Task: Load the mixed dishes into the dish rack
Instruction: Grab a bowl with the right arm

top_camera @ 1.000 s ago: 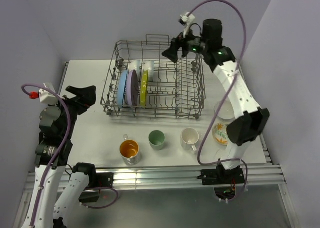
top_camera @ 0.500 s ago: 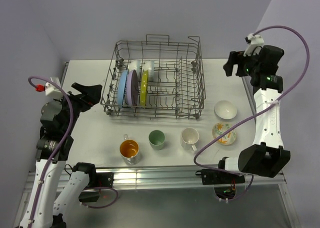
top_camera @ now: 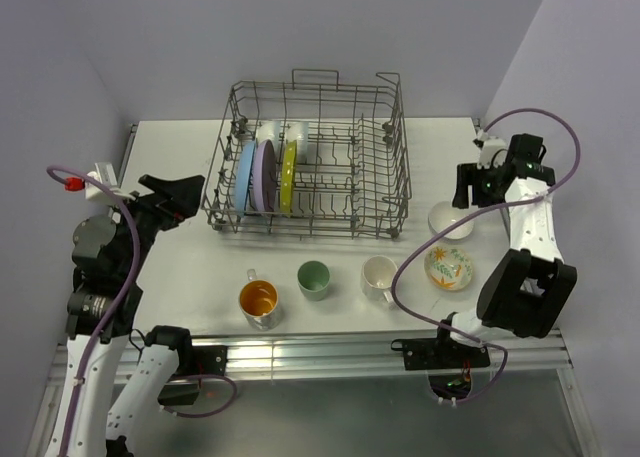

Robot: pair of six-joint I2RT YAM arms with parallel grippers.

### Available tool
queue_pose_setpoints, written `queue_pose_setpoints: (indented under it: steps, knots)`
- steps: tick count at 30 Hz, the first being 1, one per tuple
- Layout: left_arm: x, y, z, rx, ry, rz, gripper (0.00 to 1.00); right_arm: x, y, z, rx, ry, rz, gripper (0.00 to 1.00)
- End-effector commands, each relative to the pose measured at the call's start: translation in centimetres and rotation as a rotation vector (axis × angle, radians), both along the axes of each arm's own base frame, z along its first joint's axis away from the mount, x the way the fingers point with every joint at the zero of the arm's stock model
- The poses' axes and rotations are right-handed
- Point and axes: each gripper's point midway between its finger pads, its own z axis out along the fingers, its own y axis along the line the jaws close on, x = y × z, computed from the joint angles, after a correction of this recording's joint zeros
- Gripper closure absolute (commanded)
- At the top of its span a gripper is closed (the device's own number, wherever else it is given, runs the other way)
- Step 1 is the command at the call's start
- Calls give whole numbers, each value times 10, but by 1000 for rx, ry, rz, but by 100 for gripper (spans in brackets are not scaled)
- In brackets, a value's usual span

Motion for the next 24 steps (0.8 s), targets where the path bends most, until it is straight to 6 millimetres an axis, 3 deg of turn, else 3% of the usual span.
queue_pose_setpoints:
  steps: [1, 13, 19, 24]
  knots:
    - [-7, 0, 7, -1, -29, -7, 1, -19, 14, -22, -11, 66, 192, 25]
    - [-6, -3, 1, -22, -15, -20, 1, -8, 41, -71, -55, 131, 346, 25]
    - [-8, 0, -4, -10, 1, -3, 1, -2, 60, -81, -38, 138, 360, 29]
    - [-8, 1, -6, -15, 4, 2, 1, 1, 59, -95, -65, 151, 293, 37]
